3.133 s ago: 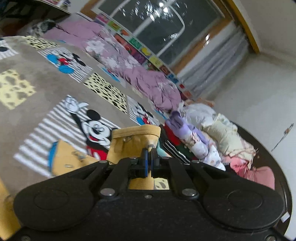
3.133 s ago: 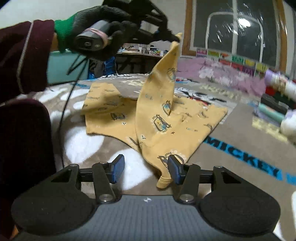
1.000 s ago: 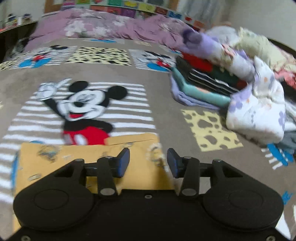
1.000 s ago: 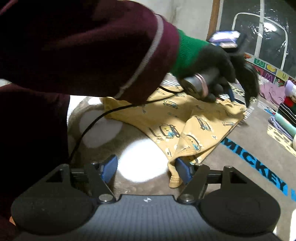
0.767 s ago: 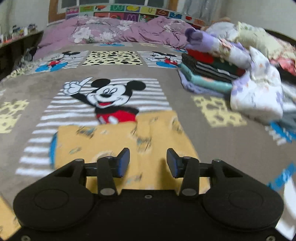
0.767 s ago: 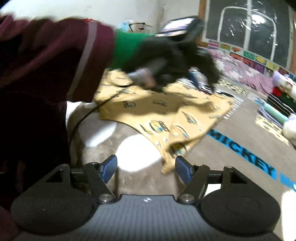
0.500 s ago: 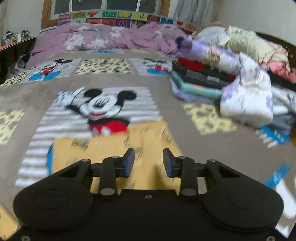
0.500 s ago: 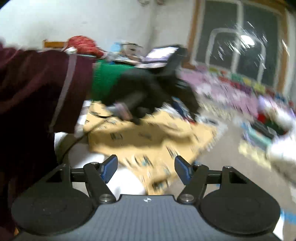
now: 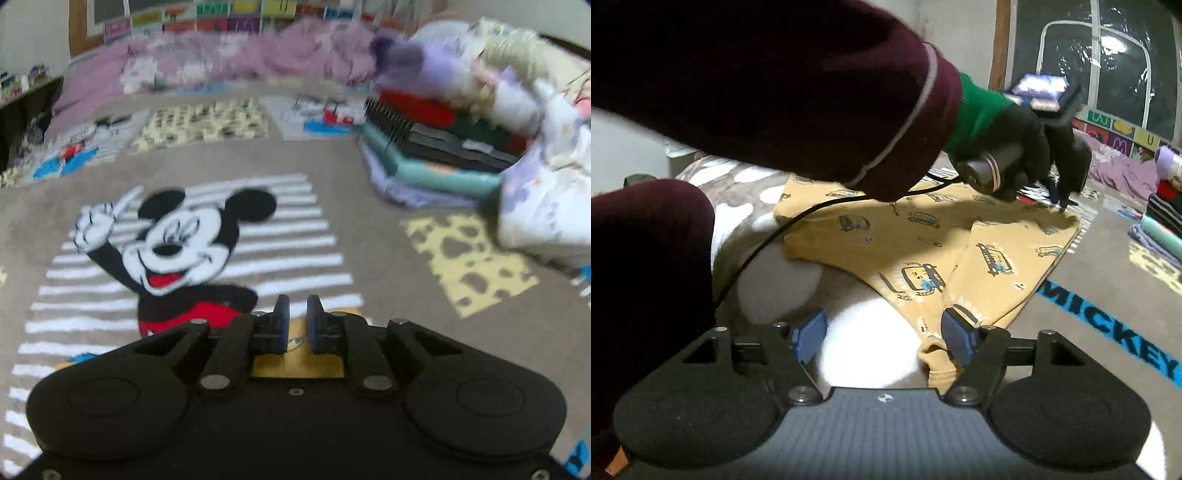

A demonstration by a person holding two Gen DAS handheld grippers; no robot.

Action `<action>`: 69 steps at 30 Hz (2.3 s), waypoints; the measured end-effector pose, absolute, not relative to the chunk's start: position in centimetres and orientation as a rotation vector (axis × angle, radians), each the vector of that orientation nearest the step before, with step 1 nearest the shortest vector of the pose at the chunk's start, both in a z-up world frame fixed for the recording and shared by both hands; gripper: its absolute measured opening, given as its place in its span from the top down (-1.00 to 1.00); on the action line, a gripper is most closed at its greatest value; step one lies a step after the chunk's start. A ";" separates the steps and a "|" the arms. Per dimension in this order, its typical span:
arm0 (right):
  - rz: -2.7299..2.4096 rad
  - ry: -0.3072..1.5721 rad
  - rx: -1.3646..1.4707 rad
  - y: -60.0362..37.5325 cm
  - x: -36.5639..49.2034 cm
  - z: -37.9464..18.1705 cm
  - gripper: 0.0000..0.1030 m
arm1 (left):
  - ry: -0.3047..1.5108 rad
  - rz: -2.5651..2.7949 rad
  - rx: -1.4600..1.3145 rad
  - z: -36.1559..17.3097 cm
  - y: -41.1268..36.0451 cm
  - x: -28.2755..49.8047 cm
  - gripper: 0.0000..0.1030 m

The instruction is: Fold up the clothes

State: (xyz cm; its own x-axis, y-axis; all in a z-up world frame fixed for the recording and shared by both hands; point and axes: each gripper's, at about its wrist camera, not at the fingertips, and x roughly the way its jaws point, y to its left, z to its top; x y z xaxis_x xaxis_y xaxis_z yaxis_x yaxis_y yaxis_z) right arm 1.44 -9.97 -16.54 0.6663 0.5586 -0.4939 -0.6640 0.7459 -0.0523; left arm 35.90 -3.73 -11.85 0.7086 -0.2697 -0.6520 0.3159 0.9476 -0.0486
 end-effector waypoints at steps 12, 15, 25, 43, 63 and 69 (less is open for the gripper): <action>0.703 0.460 -0.232 -10.2 1.3 -16.7 -0.39 | 0.702 -0.302 0.049 -11.2 -3.1 33.2 0.81; 0.698 0.444 -0.235 -10.4 1.0 -16.5 -0.38 | 0.688 -0.278 0.010 -10.4 -0.4 29.2 0.81; 0.663 0.402 -0.294 -10.2 -0.1 -16.7 -0.38 | 0.591 -0.397 -0.051 -11.8 1.6 16.4 0.80; 0.613 0.428 -0.251 -11.8 -2.5 -15.7 -0.34 | 0.602 -0.212 -0.251 -11.0 9.5 13.0 -0.16; 0.432 0.555 0.288 -18.6 1.8 -16.0 -0.25 | 0.581 0.168 -0.855 -14.9 26.8 11.3 -0.01; 0.415 0.572 0.293 -18.9 2.1 -16.6 -0.25 | 0.534 0.173 -0.941 -16.3 28.2 12.7 0.49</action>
